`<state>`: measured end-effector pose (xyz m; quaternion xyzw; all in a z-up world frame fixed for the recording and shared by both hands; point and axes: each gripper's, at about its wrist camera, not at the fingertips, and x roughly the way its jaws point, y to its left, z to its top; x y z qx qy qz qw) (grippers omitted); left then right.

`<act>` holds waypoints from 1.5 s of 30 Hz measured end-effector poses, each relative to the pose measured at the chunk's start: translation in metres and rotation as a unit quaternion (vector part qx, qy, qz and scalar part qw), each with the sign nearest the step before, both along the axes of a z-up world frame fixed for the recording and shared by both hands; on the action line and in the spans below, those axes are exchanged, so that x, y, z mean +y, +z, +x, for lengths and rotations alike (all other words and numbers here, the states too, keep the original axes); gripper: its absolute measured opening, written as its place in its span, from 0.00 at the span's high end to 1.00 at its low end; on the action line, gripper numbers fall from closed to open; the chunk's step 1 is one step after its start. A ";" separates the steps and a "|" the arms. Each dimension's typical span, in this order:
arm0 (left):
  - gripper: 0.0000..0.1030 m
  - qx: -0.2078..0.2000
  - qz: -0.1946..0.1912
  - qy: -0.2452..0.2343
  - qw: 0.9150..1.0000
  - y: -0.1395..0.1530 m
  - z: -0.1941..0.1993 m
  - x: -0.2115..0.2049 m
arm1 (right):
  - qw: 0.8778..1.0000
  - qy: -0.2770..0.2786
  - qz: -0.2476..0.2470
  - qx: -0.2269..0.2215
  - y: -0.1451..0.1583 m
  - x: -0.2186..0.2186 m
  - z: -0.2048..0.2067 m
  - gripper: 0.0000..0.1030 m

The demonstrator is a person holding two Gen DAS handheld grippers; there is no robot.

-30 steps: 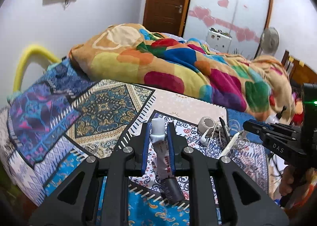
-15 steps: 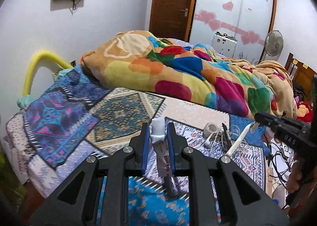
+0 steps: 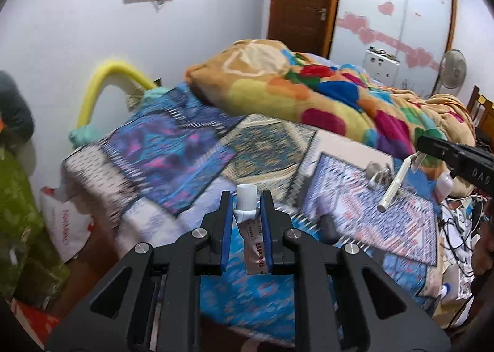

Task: Collect trash
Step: 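Carry the white tube in the left tool down over the white bucket, then open the left tool to drop the white tube into the bucket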

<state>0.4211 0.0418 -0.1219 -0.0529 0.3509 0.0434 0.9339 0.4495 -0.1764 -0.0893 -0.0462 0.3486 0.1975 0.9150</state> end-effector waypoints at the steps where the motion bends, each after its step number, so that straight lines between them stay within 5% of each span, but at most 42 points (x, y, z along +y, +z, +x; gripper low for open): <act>1: 0.84 0.003 0.001 0.005 1.000 -0.001 -0.007 0.007 | 1.000 0.006 0.001 0.002 0.000 0.008 -0.003 0.90; 13: 0.84 0.041 0.012 0.084 0.996 -0.022 -0.094 0.097 | 0.994 0.109 -0.006 0.030 -0.020 0.118 -0.063 0.90; 22: 0.84 0.078 -0.018 0.135 0.988 -0.070 -0.140 0.149 | 0.982 0.171 -0.041 0.069 -0.058 0.191 -0.097 0.90; 35: 0.84 0.168 -0.062 0.198 0.964 -0.165 -0.172 0.205 | 0.946 0.267 -0.106 0.149 -0.146 0.284 -0.126 0.90; 45: 0.84 0.194 -0.056 0.199 0.959 -0.190 -0.164 0.215 | 0.916 0.315 -0.111 0.224 -0.181 0.314 -0.123 0.84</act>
